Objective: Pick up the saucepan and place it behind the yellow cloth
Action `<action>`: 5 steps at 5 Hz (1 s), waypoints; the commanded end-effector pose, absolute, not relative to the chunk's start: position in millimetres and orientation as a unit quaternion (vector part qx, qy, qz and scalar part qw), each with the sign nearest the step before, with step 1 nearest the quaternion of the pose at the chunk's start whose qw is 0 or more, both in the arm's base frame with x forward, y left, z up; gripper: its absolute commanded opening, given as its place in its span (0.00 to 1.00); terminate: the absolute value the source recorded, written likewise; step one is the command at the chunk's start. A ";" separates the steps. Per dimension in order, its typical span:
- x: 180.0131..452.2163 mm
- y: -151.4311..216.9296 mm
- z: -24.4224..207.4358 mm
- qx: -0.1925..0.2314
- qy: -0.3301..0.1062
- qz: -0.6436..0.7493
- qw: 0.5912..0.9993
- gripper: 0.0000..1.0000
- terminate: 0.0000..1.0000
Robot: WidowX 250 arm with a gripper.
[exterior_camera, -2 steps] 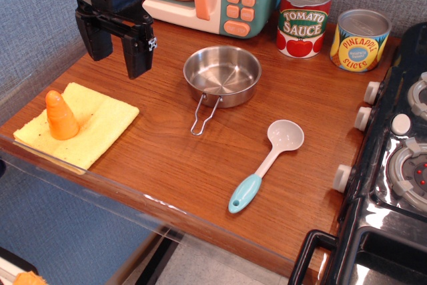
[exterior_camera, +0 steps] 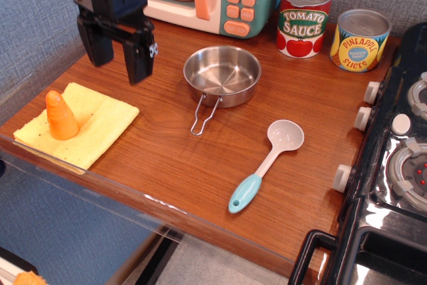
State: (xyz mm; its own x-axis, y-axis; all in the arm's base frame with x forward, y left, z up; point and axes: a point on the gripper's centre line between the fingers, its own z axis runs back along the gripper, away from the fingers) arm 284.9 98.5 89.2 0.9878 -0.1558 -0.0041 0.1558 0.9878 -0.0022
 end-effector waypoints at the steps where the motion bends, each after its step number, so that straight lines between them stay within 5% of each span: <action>1: 329.3 46.7 92.4 -0.012 -0.022 -0.123 0.992 1.00 0.00; 3: 373.9 -7.8 88.4 -0.005 -0.042 -0.159 0.986 1.00 0.00; 5: 395.3 -8.6 61.1 0.034 -0.044 -0.134 0.989 1.00 0.00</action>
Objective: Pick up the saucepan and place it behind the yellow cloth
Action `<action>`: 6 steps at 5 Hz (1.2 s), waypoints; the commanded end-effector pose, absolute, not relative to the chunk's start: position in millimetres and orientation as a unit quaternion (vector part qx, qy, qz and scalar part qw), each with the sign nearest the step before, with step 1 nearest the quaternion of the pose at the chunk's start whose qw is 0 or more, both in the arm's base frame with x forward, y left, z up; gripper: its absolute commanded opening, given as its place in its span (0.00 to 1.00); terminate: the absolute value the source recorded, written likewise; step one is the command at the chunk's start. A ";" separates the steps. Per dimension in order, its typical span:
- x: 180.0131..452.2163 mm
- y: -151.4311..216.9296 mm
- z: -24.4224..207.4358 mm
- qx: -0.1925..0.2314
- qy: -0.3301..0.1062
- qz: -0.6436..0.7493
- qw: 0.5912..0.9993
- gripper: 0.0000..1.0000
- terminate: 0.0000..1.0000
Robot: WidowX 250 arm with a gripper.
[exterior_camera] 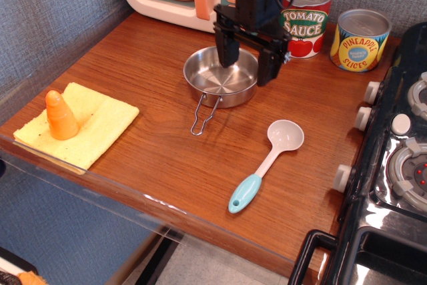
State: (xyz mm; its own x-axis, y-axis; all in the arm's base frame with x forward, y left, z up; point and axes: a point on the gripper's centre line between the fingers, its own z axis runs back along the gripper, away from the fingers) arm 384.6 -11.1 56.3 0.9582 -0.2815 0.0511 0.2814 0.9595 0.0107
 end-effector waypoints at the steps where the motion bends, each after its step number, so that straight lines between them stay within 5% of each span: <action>1: 396.2 -3.5 47.6 0.044 -0.033 -0.114 0.992 1.00 0.00; 2: 392.3 -1.3 38.6 0.061 -0.028 -0.093 0.993 0.00 0.00; 6: 375.6 0.1 39.6 0.059 -0.033 -0.089 0.994 0.00 0.00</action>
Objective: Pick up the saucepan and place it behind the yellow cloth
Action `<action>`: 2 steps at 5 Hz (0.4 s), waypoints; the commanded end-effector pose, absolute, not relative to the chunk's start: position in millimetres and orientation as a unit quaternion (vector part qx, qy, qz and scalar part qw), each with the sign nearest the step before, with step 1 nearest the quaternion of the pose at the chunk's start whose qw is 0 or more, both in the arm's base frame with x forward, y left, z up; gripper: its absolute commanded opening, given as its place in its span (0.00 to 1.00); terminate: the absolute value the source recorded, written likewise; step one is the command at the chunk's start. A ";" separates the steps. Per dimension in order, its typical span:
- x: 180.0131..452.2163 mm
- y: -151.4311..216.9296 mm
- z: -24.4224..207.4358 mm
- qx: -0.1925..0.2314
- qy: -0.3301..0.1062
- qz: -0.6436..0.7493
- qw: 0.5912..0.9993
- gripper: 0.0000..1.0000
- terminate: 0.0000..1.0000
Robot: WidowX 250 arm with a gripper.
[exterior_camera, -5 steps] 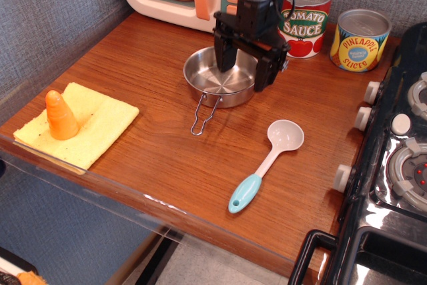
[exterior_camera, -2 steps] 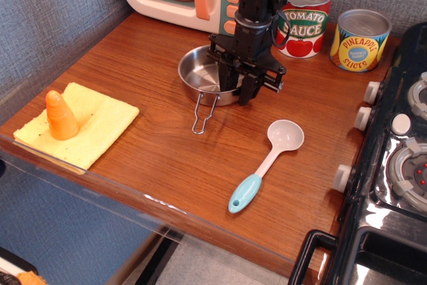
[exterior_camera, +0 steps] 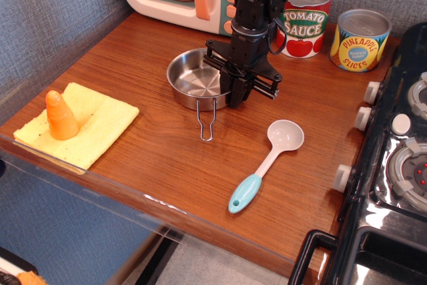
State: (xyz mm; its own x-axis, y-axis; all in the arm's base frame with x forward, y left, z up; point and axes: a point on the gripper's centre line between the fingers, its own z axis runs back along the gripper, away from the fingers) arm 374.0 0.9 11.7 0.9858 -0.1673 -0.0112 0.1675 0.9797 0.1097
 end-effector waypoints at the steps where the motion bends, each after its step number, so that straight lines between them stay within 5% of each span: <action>1: 373.1 0.2 50.8 0.051 -0.048 -0.092 0.993 0.00 0.00; 2: 370.2 -0.9 67.8 0.036 -0.068 -0.092 0.993 0.00 0.00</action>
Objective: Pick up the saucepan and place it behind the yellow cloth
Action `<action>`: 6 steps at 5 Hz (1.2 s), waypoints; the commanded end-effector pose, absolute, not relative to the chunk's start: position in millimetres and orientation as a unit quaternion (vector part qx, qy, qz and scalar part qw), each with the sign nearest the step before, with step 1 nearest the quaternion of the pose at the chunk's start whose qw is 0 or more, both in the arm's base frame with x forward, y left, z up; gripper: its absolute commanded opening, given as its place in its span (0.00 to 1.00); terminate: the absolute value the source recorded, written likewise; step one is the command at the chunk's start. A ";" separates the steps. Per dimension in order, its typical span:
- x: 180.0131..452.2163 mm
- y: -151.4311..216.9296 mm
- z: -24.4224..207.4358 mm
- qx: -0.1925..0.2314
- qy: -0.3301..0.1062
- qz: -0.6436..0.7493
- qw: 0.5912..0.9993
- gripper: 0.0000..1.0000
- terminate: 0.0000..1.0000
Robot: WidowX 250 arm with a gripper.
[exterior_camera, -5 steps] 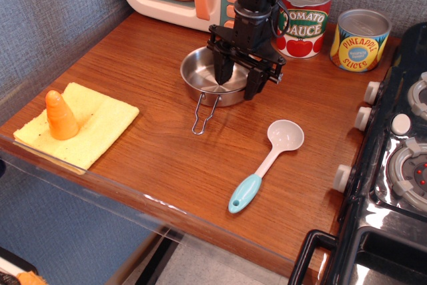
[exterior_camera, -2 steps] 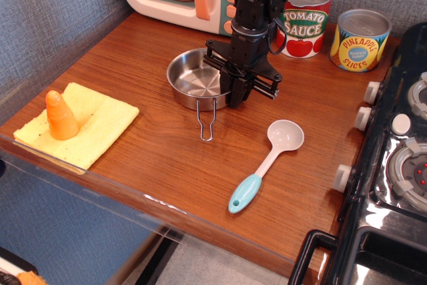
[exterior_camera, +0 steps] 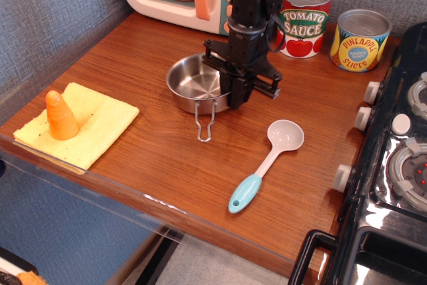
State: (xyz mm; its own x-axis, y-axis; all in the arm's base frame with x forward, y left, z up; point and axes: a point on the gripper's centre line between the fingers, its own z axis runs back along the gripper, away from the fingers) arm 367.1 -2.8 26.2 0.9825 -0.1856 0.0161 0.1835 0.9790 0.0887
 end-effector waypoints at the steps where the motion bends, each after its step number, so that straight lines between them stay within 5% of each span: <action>1: 368.3 1.0 87.2 0.026 -0.087 -0.088 0.992 0.00 0.00; 3: 374.8 59.0 117.9 0.053 -0.101 0.001 0.994 0.00 0.00; 6: 396.4 109.4 86.1 0.128 -0.055 0.143 0.980 0.00 0.00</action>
State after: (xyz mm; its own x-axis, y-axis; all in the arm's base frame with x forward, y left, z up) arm 398.7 107.8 60.8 0.9589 0.2703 0.0864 -0.2834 0.9287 0.2393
